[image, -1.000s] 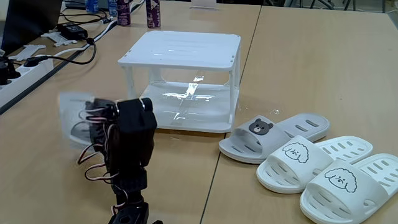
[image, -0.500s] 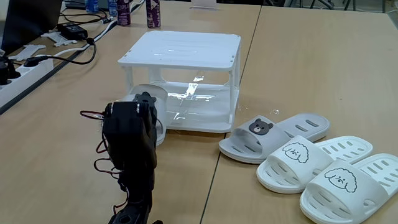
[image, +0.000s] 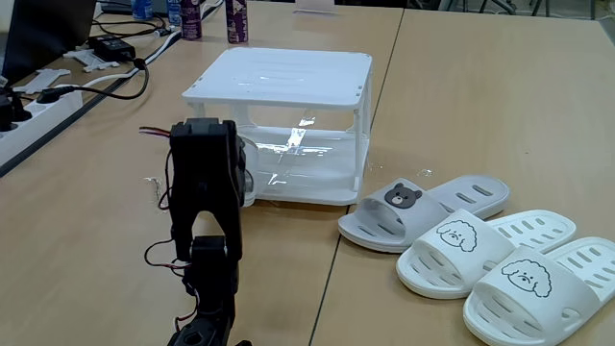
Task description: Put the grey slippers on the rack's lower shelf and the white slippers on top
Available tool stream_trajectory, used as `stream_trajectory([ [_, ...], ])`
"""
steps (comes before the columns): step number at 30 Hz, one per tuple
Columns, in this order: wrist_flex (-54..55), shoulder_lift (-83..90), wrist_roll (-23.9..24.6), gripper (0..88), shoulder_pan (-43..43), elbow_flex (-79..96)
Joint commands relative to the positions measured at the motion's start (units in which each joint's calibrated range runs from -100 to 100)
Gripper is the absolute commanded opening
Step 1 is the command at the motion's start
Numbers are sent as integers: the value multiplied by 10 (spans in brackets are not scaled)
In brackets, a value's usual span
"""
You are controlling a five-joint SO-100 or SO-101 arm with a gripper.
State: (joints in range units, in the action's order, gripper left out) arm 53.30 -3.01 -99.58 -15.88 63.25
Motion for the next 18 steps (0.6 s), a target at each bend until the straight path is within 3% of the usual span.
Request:
stream_trajectory([
  [1,7,-82,-4,8,12,-160],
  [10,2,-288,-4,8,12,-470],
  [18,-97,-420,-4,8,12,-706],
])
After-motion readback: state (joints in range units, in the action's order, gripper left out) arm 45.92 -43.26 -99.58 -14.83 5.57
